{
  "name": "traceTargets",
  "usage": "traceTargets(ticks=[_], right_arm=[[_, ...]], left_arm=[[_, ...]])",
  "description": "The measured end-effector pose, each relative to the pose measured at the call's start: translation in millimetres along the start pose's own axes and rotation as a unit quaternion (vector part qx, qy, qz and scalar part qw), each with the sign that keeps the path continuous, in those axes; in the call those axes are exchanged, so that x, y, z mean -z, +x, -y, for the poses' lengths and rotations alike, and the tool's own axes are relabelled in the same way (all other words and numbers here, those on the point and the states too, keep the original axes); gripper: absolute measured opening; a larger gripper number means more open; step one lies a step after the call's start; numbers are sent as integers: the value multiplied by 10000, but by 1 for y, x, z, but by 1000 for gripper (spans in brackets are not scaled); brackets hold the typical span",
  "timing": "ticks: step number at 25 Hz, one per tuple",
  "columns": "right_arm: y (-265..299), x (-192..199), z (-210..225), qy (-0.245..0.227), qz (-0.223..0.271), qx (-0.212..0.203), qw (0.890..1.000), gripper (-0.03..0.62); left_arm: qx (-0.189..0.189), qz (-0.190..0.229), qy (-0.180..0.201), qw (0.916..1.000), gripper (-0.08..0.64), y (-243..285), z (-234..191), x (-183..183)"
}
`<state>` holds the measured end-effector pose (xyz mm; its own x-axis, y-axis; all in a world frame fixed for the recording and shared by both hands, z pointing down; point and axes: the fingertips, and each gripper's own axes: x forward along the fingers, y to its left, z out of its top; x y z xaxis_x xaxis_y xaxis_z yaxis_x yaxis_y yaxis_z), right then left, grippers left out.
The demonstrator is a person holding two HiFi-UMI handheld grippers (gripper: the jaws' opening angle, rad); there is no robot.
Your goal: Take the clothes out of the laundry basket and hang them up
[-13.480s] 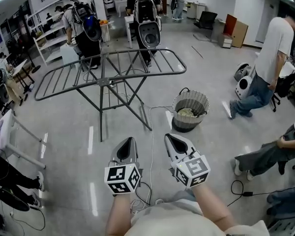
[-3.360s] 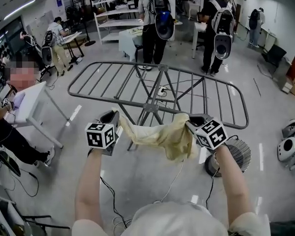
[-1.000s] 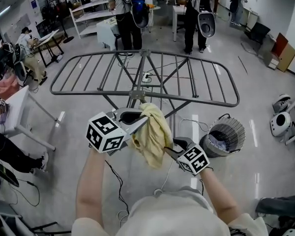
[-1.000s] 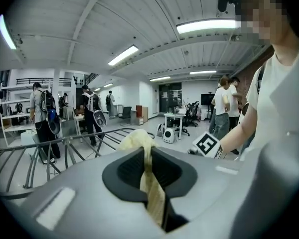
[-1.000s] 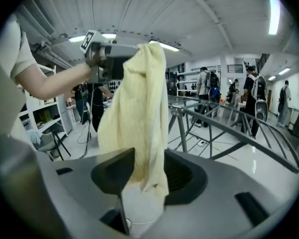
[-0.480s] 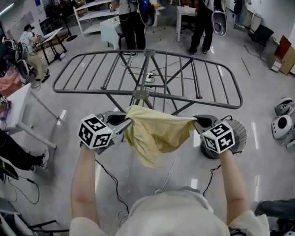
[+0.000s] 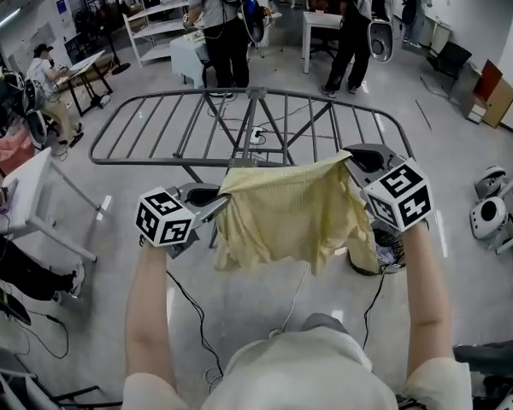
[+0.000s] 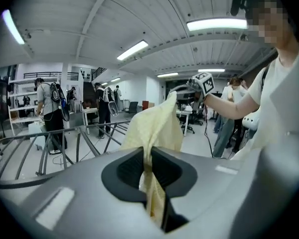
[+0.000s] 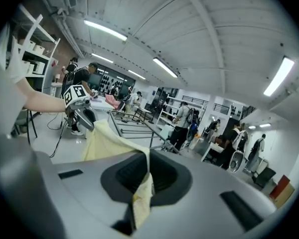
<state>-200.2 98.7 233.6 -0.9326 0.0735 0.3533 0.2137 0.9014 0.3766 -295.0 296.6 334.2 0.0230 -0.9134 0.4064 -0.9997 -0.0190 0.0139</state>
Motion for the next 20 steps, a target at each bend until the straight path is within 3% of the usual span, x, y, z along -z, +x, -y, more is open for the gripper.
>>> traceTargets(ticks=[3,9,14,20], right_arm=[[-5,-11,9,-5,114,96,9999,8],[-7,-40,50,-84,299,380,9988,8],[13,-69,81,-316,420,494,9974,9],[63,-89,151,-274,604,594,9960,9]], left_arm=[[12,201,130,9997,40,-8,-7,-24],[-99,209,702,9973,40,-9,-30,-84],[-462,238,1019,9934,40,-11,-73,-128],[-781,-8,1406,9870,40,17,-141,-178]])
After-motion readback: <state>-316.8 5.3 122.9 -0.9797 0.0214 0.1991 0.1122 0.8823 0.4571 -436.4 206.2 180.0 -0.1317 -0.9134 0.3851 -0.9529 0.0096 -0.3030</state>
